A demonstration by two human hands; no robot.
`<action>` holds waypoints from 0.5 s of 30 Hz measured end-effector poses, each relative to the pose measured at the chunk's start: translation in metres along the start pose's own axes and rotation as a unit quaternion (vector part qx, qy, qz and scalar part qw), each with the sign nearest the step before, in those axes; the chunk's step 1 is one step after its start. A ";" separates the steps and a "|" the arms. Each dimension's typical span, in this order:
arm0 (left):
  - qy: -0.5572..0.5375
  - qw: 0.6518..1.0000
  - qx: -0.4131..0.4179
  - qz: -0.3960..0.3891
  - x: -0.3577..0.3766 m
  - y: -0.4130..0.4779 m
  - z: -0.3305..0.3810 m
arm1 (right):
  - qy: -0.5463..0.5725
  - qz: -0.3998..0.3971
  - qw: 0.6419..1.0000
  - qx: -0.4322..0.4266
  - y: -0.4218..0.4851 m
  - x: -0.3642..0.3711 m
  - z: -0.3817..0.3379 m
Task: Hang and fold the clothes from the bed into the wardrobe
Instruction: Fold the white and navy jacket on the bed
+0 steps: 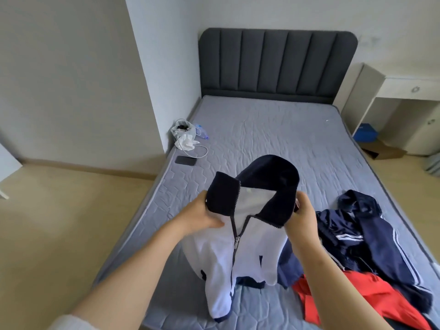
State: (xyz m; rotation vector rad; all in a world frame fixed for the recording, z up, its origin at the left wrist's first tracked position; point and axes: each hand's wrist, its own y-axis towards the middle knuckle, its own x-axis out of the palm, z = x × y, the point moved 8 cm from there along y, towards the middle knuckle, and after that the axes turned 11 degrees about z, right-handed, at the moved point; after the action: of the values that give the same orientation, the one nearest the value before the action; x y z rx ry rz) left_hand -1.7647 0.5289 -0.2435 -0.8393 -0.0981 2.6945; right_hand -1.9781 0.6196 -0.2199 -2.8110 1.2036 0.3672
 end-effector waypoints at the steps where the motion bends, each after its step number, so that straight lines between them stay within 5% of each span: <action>1: 0.014 0.999 -0.014 -0.030 -0.001 -0.002 -0.003 | -0.003 0.006 1.000 -0.003 0.000 -0.003 0.001; 6: 0.065 0.995 -0.020 -0.079 -0.004 -0.011 -0.004 | -0.034 0.030 0.999 -0.013 -0.006 -0.030 0.007; 11: 0.139 0.985 0.036 0.090 -0.010 -0.020 0.012 | -0.077 0.014 0.996 -0.040 -0.020 -0.046 0.010; 15: 0.173 0.959 0.002 0.226 -0.034 -0.049 0.012 | -0.119 0.001 0.992 -0.053 -0.036 -0.044 0.010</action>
State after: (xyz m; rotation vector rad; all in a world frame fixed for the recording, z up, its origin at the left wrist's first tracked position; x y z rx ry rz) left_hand -1.7310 0.5651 -0.2076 -1.4701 0.2046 2.8914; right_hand -1.9836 0.6771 -0.2203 -2.7526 1.1661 0.7629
